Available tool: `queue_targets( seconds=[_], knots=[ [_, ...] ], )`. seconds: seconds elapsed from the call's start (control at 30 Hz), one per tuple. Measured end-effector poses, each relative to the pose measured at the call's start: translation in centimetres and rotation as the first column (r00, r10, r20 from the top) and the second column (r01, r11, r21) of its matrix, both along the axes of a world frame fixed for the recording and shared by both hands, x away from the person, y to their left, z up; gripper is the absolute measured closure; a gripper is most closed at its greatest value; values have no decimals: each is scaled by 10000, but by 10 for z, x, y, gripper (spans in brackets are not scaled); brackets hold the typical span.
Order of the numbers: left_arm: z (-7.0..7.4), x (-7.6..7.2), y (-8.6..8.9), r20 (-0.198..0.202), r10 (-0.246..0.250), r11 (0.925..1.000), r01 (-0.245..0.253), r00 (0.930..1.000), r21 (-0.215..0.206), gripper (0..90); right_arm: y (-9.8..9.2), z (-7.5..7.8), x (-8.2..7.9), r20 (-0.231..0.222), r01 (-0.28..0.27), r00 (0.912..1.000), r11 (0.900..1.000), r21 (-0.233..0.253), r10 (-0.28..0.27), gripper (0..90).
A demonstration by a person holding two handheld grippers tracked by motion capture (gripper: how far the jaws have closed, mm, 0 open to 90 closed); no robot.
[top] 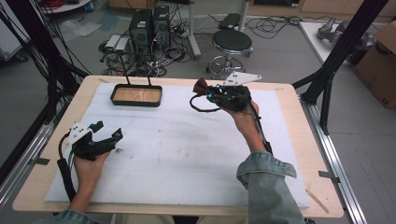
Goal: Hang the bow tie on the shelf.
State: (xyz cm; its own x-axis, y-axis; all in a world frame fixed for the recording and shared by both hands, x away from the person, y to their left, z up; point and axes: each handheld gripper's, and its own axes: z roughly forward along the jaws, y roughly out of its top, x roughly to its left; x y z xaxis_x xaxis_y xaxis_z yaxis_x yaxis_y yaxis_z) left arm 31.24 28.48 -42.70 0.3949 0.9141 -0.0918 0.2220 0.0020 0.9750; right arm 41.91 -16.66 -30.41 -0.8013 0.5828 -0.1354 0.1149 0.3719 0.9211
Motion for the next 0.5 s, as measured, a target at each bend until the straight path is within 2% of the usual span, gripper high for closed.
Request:
queue_targets(
  seconds=[0.03,0.27,0.43,0.5],
  knots=[
    [0,0,0,0,0,10000,0,10000,0,165,0,0,0,0,0,10000,10000,0,0,763],
    [-1,2,1,-29,-82,9999,82,10000,-60,165,34,1,23,-89,-805,9967,9964,247,807,762],
    [-1,2,1,2,-100,9999,100,9999,-101,165,50,4,36,-84,-994,9950,9939,471,999,763],
    [-1,2,1,3,-100,9999,100,10000,-111,165,59,5,44,-102,-1075,9940,9915,727,1085,763]
  ],
)
